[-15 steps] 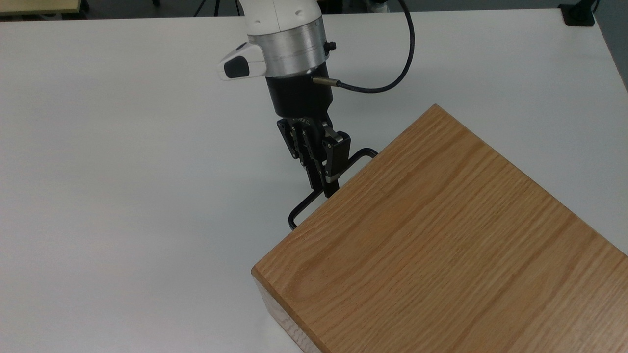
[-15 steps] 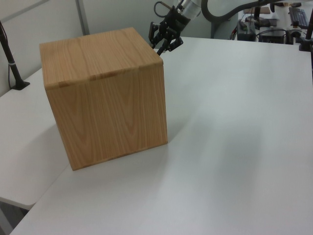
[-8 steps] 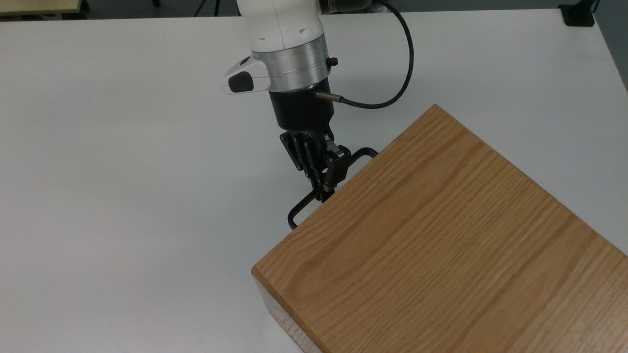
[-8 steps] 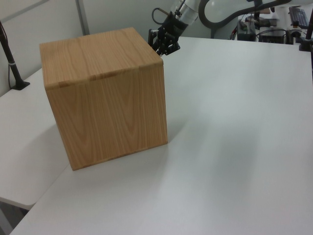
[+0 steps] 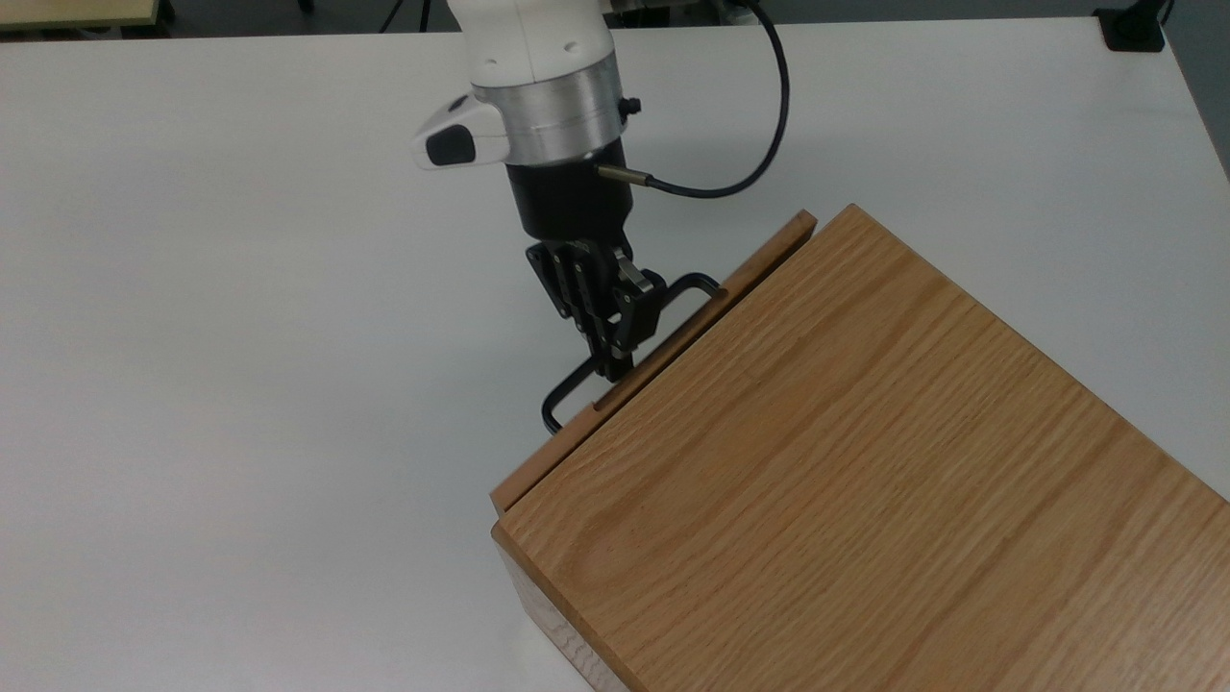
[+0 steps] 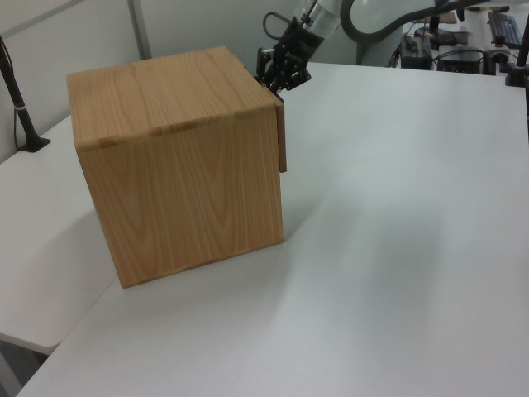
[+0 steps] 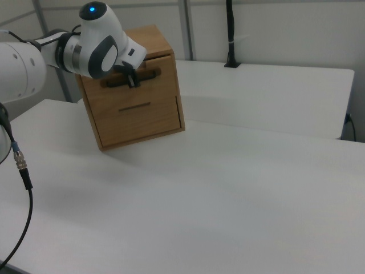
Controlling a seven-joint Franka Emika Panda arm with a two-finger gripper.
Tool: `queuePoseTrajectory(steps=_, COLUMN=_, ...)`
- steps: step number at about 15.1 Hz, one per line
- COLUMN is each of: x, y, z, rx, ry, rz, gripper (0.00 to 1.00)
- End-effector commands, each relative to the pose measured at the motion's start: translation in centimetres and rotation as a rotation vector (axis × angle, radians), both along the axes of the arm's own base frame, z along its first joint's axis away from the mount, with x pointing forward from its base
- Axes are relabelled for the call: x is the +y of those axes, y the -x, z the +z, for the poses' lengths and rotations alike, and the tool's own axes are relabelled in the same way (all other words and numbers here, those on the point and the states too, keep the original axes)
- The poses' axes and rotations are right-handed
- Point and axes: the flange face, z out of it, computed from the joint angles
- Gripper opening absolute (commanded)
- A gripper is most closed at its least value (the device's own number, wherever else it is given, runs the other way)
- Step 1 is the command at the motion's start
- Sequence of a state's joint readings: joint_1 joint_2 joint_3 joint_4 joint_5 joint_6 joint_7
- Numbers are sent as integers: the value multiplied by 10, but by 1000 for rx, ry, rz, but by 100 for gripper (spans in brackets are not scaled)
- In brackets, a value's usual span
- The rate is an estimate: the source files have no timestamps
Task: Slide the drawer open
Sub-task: 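Pull the gripped handle away from the cabinet, sliding the drawer out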
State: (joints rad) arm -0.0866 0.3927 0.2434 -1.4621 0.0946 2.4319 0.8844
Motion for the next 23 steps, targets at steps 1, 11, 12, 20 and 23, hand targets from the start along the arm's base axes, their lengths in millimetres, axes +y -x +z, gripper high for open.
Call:
queuePoseTrajectory(steps=1, x=-34, y=20, z=11, rx=50, ry=54, rz=18, gripper=8)
queuePoseTrajectory(steps=11, x=-103, y=42, z=21, rx=141, ry=149, rz=111, gripper=8)
queuePoseTrajectory(steps=12, x=-107, y=42, z=20, rx=146, ry=155, rz=120, gripper=8)
queuePoseTrajectory(steps=20, x=-152, y=61, z=21, rx=210, ry=202, rz=180, gripper=8)
queuePoseTrajectory(steps=23, x=-170, y=75, z=26, rx=240, ry=226, rz=220, gripper=9)
